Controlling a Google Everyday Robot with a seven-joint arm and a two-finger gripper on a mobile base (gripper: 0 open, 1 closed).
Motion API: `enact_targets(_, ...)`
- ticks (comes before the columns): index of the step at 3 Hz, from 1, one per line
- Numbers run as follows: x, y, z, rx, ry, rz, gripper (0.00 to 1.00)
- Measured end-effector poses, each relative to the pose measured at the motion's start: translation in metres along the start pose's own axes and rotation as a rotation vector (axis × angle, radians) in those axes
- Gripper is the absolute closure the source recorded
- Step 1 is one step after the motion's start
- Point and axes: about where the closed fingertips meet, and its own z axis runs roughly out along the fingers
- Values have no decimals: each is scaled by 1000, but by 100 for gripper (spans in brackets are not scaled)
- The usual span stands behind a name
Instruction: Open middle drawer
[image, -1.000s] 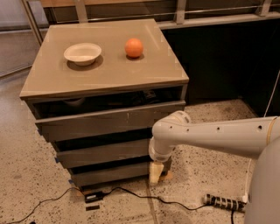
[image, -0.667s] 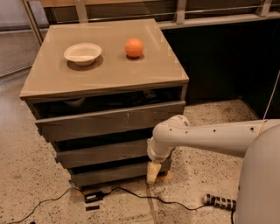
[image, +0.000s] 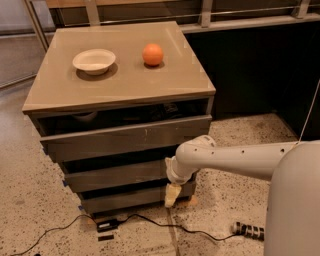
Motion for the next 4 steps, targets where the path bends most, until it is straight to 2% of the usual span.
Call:
enact_targets(2, -6, -18, 9, 55, -17, -25, 0)
enact_targets(3, -6, -24, 18, 54, -5, -30, 0)
enact_targets(4, -3, -34, 46, 26, 23, -21, 0)
